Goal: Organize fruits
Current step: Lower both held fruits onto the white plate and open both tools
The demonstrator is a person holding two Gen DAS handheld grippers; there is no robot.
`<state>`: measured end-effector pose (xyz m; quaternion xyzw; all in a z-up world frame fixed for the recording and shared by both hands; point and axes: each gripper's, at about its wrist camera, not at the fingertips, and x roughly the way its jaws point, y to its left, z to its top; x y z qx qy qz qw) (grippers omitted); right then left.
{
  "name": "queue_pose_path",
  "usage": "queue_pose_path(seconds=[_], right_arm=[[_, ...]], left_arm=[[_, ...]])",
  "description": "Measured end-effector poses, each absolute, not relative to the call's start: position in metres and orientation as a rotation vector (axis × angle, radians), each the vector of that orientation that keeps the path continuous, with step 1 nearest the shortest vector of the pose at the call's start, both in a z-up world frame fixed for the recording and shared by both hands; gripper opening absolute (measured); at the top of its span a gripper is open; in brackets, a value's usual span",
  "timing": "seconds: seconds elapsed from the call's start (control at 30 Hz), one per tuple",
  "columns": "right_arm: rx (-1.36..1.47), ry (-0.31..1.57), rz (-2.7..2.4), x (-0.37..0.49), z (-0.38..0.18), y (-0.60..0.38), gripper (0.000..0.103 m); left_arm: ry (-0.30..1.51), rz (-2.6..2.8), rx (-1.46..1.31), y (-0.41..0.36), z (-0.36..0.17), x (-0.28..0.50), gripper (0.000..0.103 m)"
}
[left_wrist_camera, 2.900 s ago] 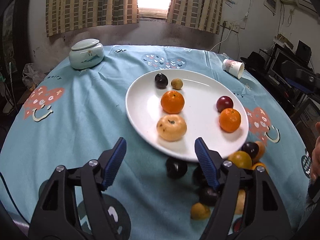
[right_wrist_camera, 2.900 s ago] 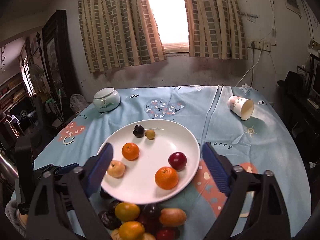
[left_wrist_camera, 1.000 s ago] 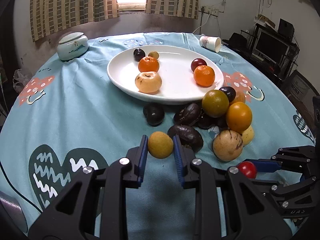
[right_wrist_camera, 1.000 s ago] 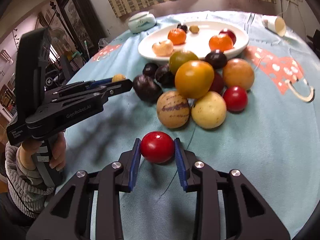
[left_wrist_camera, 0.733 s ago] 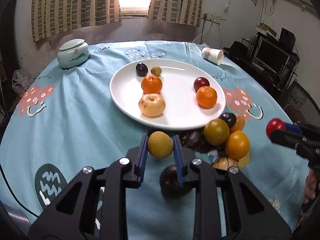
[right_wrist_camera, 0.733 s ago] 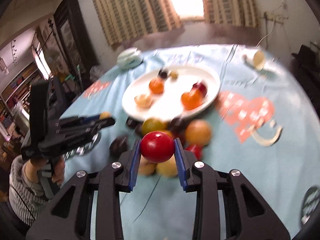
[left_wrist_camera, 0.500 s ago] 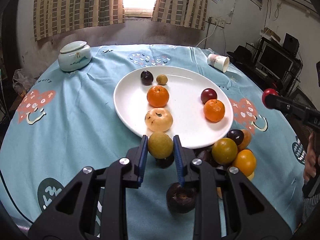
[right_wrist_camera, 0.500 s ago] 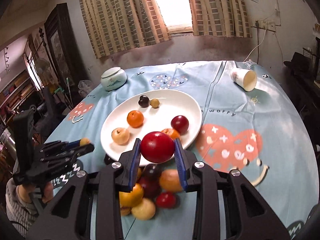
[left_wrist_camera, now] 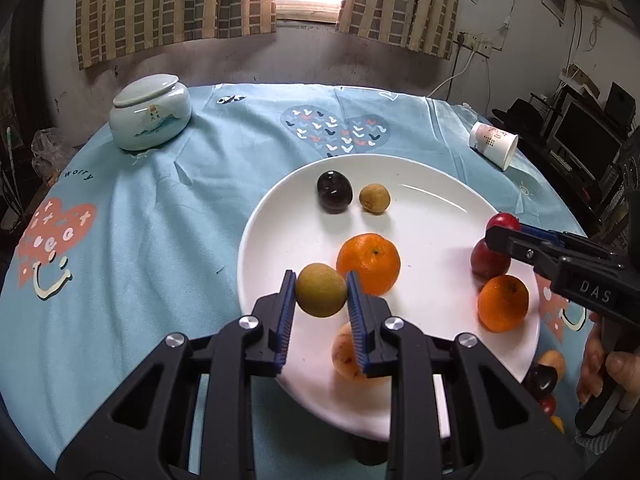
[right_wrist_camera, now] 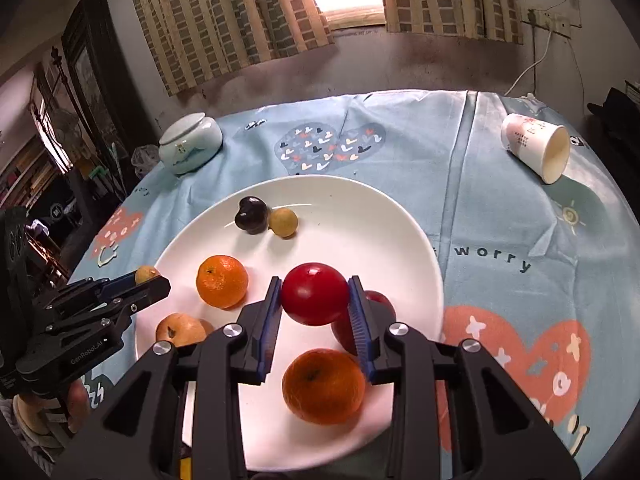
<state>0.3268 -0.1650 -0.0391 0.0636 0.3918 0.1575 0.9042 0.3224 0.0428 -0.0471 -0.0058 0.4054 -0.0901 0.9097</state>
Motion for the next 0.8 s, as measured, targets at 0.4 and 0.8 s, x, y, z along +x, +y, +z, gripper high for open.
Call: queue_pose_path(seconds=[0.4, 0.8], right_arm=[[0.086, 0.800, 0.304, 0.338, -0.043, -0.162, 0.062], [0.139, 0.721, 0.343, 0.260, -0.006, -0.175, 0.091]], left_arm=[[0.822, -0.172, -0.010, 0.046, -0.050, 0.322, 0.060], [0.805, -0.158, 0.012, 0.055, -0.043, 0.254, 0.081]])
